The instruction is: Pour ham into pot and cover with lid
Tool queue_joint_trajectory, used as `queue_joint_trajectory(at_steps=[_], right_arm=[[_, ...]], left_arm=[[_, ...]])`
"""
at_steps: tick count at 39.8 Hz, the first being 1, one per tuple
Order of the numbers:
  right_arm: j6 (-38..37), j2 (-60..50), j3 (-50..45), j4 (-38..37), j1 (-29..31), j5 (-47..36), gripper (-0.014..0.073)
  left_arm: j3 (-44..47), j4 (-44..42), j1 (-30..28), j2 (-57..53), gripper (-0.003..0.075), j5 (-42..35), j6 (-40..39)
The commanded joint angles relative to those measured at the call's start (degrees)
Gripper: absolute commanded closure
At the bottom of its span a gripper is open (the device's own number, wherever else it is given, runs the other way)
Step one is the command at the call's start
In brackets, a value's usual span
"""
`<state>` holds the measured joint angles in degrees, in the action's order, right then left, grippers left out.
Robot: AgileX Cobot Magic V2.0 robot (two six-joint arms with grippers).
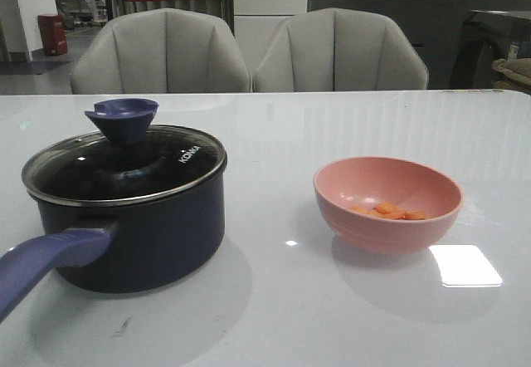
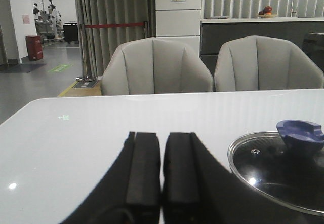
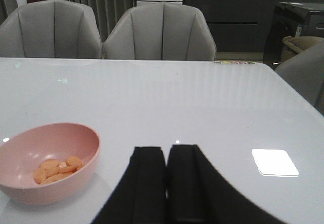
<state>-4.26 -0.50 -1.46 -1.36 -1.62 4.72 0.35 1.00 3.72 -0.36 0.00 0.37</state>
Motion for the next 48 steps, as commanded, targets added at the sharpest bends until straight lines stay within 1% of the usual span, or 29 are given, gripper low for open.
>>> queue_joint_trajectory(at_steps=[1,34,37,40,44,48], right_arm=[[0.2,-1.1,-0.6,-0.6,0.0,-4.7,0.0451],[0.2,-1.1,-0.6,-0.6,0.0,-4.7,0.0451],[0.2,-1.1,-0.6,-0.6,0.0,-4.7,0.0451],[0.2,-1.1,-0.6,-0.6,0.0,-4.7,0.0451],[0.2,-1.1,-0.6,-0.6,0.0,-4.7,0.0451],[0.2,-1.1,-0.6,-0.6,0.0,-4.7,0.0451]], left_arm=[[1.8,0.5,0.1,-1.2,0.0607,-5.0,-0.7],[1.8,0.5,0.1,-1.2,0.0607,-5.0,-0.7],[1.8,0.6,0.1,-1.2,0.0607,-7.3,-0.7],[1.7,3.5,0.1,-1.2,0.0607,-10.5,-0.7],[0.4,4.5,0.1,-1.2,0.0607,-11.3,-0.7],[-3.9,4.5,0.1,-0.4,0.0607,-8.2,-0.7]])
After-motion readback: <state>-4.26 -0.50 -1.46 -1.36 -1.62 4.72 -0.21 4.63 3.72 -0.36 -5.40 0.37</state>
